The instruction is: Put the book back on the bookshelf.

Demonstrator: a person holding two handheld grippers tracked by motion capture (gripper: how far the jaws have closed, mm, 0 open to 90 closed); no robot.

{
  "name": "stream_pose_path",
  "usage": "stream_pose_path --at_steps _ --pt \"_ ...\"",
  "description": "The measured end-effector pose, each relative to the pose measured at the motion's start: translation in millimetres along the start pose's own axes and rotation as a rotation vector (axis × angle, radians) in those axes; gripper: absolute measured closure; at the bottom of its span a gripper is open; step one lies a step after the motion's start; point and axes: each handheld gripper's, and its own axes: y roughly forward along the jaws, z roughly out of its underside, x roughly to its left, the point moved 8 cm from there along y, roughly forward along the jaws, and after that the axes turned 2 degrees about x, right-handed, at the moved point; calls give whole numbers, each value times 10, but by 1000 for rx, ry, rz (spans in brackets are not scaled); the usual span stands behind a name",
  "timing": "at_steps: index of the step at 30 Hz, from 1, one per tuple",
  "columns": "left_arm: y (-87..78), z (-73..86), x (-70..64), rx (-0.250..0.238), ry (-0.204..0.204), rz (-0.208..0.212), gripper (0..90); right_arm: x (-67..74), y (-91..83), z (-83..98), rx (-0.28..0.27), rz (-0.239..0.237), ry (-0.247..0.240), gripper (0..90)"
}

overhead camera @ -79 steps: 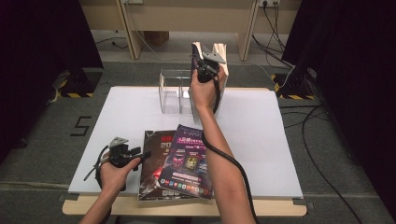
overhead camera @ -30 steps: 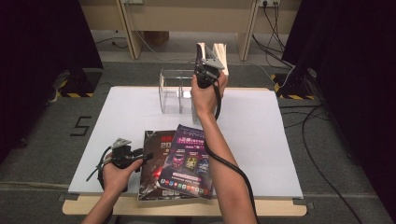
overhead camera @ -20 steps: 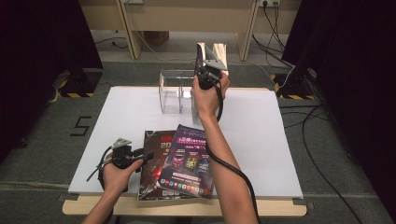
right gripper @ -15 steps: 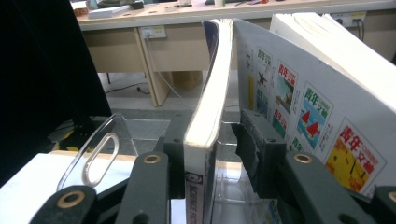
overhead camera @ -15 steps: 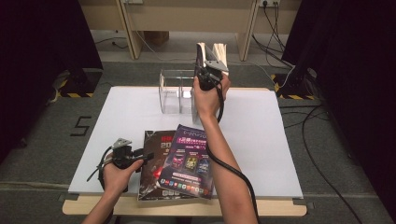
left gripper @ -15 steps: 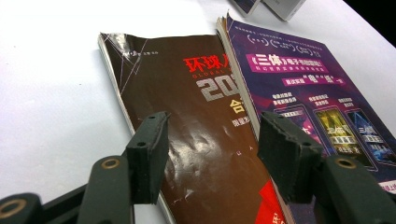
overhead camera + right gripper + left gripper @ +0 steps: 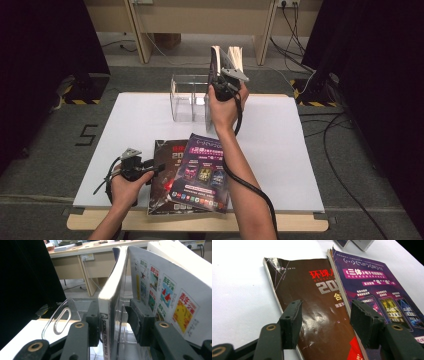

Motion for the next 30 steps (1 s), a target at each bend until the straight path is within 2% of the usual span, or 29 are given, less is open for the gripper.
stream_pose_path --at_steps 10,12,30 --pt "16 10 -22 6 3 6 426 -27 -78 8 -2 -12 4 624" --pt "16 9 -23 5 4 6 426 -17 -91 23 4 -19 18 621" --pt "37 21 -51 11 7 7 426 -6 -223 100 12 -40 0 616"
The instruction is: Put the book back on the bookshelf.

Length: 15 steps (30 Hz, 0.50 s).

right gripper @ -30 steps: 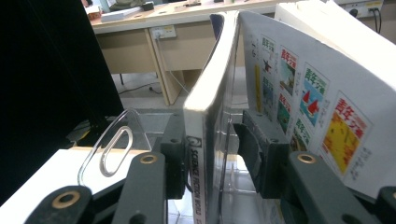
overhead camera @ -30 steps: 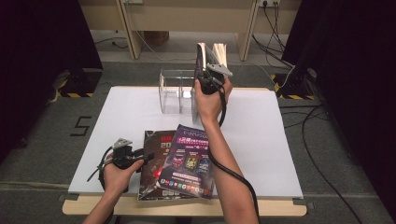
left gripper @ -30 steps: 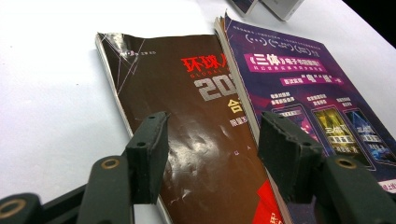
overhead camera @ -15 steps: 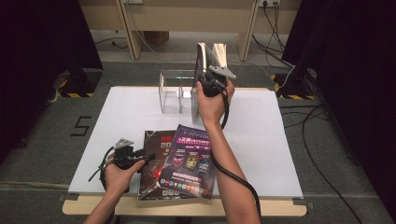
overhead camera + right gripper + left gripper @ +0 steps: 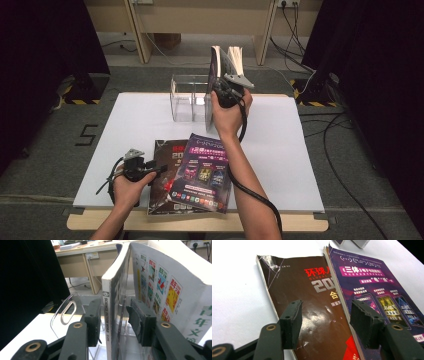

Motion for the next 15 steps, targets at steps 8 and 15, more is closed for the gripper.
stream_pose_path --at_steps 8,15 --pt "11 9 -8 4 -3 2 429 -21 -62 19 4 -4 -4 615" --pt "23 19 -24 7 -5 9 429 -45 -116 74 18 -7 -3 615"
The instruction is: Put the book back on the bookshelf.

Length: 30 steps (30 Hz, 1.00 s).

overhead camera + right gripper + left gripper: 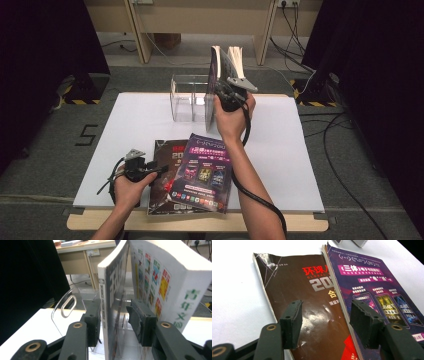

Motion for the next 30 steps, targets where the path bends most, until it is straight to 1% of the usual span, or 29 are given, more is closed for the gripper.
stream_pose_path --at_steps 7,8,13,14,18,19,21,23,25,26,28,29,30 --pt "14 6 -17 3 2 8 429 -49 -52 82 25 -10 -7 614" --pt "17 8 -21 3 3 9 430 -53 -60 90 29 -11 0 614" --pt "28 13 -30 5 5 13 429 -87 -91 126 44 -13 -1 613" --pt "28 13 -32 4 4 14 430 -100 -103 152 55 -21 4 613" --pt "26 8 -37 3 2 17 430 -124 -127 191 70 -21 6 612" --pt "28 7 -40 3 1 18 430 -140 -143 223 84 -23 5 613" --pt "30 7 -42 4 1 18 431 -143 -147 235 88 -27 8 613" --pt "34 10 -47 6 0 19 431 -177 -172 283 107 -27 10 613" --pt "37 12 -52 8 -2 22 432 -190 -178 296 109 -28 8 613" --pt "39 13 -54 9 -2 24 432 -190 -186 309 116 -30 21 613" --pt "45 13 -57 9 -2 29 432 -223 -206 346 127 -32 12 613" --pt "48 12 -58 8 -2 30 434 -252 -228 384 139 -38 16 614" --pt "49 8 -60 5 -1 29 434 -252 -228 384 139 -38 16 614"
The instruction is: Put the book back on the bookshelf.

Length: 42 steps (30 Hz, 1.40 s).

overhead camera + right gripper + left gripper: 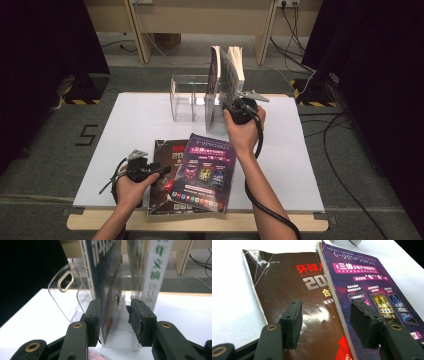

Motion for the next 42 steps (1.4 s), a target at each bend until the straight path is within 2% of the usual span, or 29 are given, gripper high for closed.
stream_pose_path --at_steps 3,4,6,7,10,11,13,14,16,21,23,24,25,26,35,42 --pt "8 -7 -15 -1 -1 4 437 -61 -22 80 23 5 8 619" --pt "25 -5 -26 0 -1 8 439 -117 -30 159 47 9 13 623" --pt "39 0 -38 4 0 13 440 -130 -29 186 53 9 19 625" --pt "51 6 -49 8 1 18 446 -172 -27 276 80 12 22 628" --pt "96 22 -86 21 -1 32 455 -205 -15 366 106 11 22 629" --pt "112 28 -97 27 -3 38 464 -231 -3 463 135 15 26 631" --pt "147 40 -124 37 -4 49 468 -249 8 513 147 15 23 631" --pt "163 47 -134 41 -6 52 473 -292 38 640 184 15 32 630" --pt "190 61 -146 52 -7 57 473 -308 52 684 197 14 36 629" --pt "261 98 -182 81 -10 71 472 -402 172 1015 311 8 66 616" --pt "276 93 -191 81 -10 75 471 -431 206 1099 339 13 80 610" --pt "280 84 -197 85 -11 74 468 -445 234 1178 375 9 104 601" --pt "280 84 -197 85 -11 74 467 -445 234 1178 375 9 104 601" --pt "286 80 -202 88 -9 76 466 -472 267 1250 407 7 113 593" --pt "339 63 -270 103 -5 83 467 -531 317 1417 462 13 141 581" --pt "384 57 -326 123 -9 94 469 -525 346 1488 475 -1 140 571"
